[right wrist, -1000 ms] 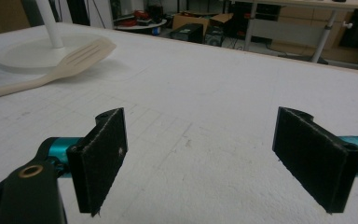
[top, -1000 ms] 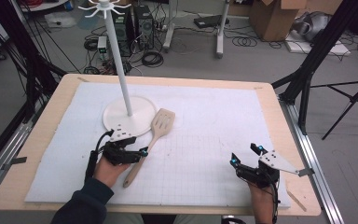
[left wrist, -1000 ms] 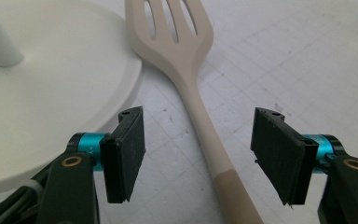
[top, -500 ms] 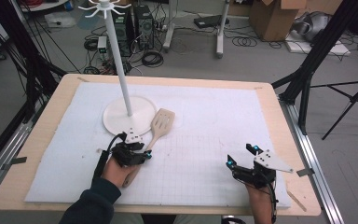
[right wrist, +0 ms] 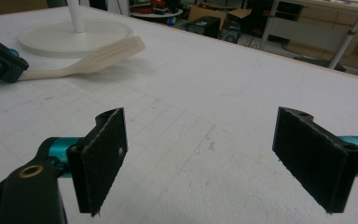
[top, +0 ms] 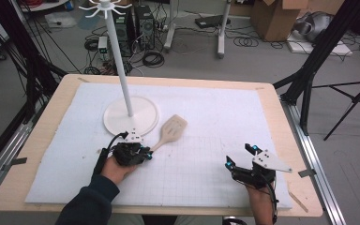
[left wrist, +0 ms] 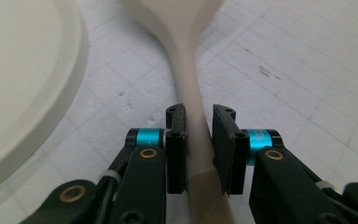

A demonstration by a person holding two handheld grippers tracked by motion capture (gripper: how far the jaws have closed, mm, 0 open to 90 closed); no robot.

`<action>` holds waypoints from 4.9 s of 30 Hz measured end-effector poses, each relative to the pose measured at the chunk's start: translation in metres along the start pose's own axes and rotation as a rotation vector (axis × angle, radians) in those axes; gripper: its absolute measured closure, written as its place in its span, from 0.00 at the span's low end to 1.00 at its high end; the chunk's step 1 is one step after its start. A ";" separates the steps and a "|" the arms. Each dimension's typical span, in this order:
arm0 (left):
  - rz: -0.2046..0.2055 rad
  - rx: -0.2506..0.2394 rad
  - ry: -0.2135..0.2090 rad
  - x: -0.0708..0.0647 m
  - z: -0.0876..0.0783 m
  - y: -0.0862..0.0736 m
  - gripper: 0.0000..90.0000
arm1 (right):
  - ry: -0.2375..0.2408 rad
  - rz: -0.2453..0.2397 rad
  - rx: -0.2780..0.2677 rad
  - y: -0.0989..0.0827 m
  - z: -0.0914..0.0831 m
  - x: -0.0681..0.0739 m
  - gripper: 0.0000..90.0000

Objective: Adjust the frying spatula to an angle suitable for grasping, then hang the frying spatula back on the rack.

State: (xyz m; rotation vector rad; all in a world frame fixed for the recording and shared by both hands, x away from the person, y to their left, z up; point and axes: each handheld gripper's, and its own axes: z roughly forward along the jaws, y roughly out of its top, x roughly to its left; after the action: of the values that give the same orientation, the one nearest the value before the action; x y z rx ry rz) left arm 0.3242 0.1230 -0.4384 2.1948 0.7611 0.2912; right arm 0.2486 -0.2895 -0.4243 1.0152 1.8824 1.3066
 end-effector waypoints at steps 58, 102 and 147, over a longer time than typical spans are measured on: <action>-0.170 -0.439 0.129 0.032 -0.107 -0.088 0.23 | 0.713 -0.544 0.484 0.066 0.143 0.124 0.44; -0.221 -0.449 0.130 0.033 -0.104 -0.091 0.24 | 0.481 -0.273 0.634 0.060 0.138 0.133 0.68; -0.235 -0.516 0.151 0.030 -0.118 -0.097 0.18 | 0.438 -0.172 0.209 0.073 0.061 0.084 0.18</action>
State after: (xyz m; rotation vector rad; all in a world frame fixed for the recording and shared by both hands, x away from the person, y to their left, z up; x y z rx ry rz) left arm 0.2549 0.2628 -0.4324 1.5970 0.9016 0.4784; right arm 0.2737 -0.1737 -0.3796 0.6798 2.4185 1.3274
